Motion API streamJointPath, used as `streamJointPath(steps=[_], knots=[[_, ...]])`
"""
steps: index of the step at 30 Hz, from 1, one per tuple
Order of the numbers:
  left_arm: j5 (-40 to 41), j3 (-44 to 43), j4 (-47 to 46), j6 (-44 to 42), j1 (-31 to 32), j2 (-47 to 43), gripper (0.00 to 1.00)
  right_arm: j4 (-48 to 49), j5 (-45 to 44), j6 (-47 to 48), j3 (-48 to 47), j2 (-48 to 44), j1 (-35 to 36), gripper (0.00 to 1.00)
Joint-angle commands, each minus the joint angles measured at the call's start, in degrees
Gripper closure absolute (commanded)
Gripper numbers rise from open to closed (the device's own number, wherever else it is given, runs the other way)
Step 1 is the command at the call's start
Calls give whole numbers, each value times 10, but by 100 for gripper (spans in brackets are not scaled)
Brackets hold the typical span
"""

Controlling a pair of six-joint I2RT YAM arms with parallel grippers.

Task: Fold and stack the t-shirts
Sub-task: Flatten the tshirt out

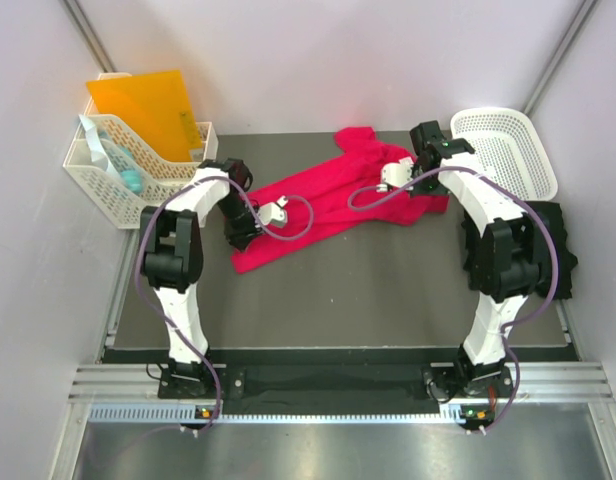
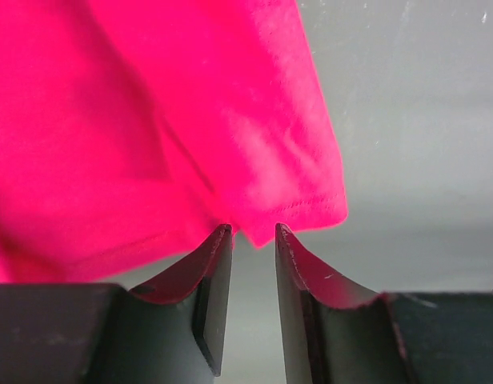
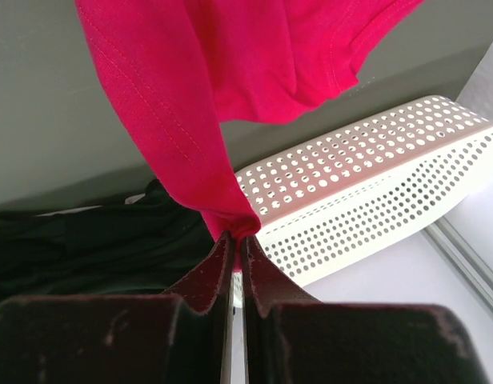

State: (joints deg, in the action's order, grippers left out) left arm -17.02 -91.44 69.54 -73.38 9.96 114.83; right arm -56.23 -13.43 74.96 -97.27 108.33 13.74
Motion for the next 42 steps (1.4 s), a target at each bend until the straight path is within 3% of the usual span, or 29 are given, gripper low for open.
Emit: streamJointPath(steps=[1, 12, 23, 34, 42], knots=[[-37, -22, 69, 1, -4, 2, 67, 16, -10, 3, -6, -14, 0, 100], [-40, -1, 84, -7, -49, -7, 67, 21, -17, 4, -17, -1, 3, 100], [-62, 2, 115, -14, -52, 40, 69, 11, -24, 9, -62, 29, 15, 100], [-29, 39, 59, -8, -56, 49, 73, 5, -25, 5, -63, 29, 18, 100], [-34, 11, 61, -4, -57, 73, 73, 5, -26, 5, -65, 30, 22, 100]])
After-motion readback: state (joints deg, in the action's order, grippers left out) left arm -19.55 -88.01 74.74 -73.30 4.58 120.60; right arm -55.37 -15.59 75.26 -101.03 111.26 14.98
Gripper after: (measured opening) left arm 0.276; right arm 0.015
